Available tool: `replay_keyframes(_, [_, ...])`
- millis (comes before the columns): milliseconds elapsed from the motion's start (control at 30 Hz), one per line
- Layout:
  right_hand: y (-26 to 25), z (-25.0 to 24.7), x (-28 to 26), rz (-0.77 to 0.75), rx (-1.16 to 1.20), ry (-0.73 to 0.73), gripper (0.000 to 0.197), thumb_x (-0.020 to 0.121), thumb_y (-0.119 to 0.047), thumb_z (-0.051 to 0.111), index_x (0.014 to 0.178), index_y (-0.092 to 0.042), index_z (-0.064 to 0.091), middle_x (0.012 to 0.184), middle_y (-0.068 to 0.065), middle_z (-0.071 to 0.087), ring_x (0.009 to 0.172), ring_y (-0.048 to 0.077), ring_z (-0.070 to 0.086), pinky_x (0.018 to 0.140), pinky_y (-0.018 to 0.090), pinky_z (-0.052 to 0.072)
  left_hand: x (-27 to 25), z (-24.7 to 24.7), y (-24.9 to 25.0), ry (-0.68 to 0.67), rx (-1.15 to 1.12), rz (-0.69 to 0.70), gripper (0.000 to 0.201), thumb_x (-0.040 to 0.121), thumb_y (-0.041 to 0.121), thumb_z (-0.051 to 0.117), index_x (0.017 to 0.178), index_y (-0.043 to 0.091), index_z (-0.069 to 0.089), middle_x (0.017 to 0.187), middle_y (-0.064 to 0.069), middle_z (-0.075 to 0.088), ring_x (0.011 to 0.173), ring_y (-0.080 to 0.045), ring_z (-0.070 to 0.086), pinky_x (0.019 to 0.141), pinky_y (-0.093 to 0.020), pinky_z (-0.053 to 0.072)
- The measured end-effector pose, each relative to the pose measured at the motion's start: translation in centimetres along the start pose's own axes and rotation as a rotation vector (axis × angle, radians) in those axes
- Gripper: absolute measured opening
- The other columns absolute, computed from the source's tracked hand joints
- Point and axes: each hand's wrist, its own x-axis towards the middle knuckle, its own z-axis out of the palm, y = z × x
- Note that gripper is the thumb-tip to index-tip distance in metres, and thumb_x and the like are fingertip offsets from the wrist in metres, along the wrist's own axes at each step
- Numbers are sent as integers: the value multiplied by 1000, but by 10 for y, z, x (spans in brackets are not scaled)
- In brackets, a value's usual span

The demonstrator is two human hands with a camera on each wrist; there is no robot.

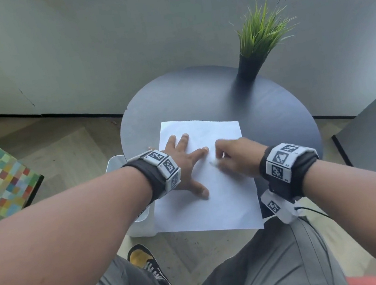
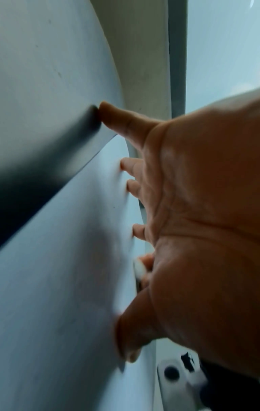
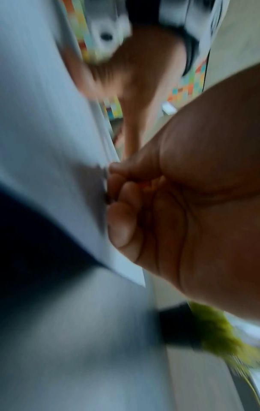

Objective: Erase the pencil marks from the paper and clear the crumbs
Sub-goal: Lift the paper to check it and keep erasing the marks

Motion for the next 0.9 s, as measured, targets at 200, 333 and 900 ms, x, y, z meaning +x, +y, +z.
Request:
replay_keyframes(200, [-16, 13, -14, -174, -82, -98, 17, 95, -31, 47, 107, -19, 50, 87, 1, 58, 79, 25, 51, 69, 30, 42, 1, -4, 6, -21, 41, -11, 123, 52, 93, 60, 148, 55, -7, 163, -11, -14, 148, -43, -8, 99, -80, 19])
replay_keyframes(333, [5, -2, 4, 64, -25, 35, 24, 93, -42, 50, 100, -19, 52, 95, 3, 61, 89, 27, 58, 72, 31, 45, 1, -9, 10, -46, 69, -25, 121, 55, 92, 60, 147, 57, -11, 162, -14, -16, 147, -46, -7, 100, -81, 17])
replay_keyframes(900, [-3, 8, 2, -16, 9, -54, 14, 92, -39, 53, 98, -27, 50, 88, -5, 59, 85, 24, 58, 71, 30, 45, 2, -9, 10, -19, 90, -27, 121, 52, 93, 61, 146, 58, -7, 162, -14, -10, 146, -45, 0, 98, -74, 29])
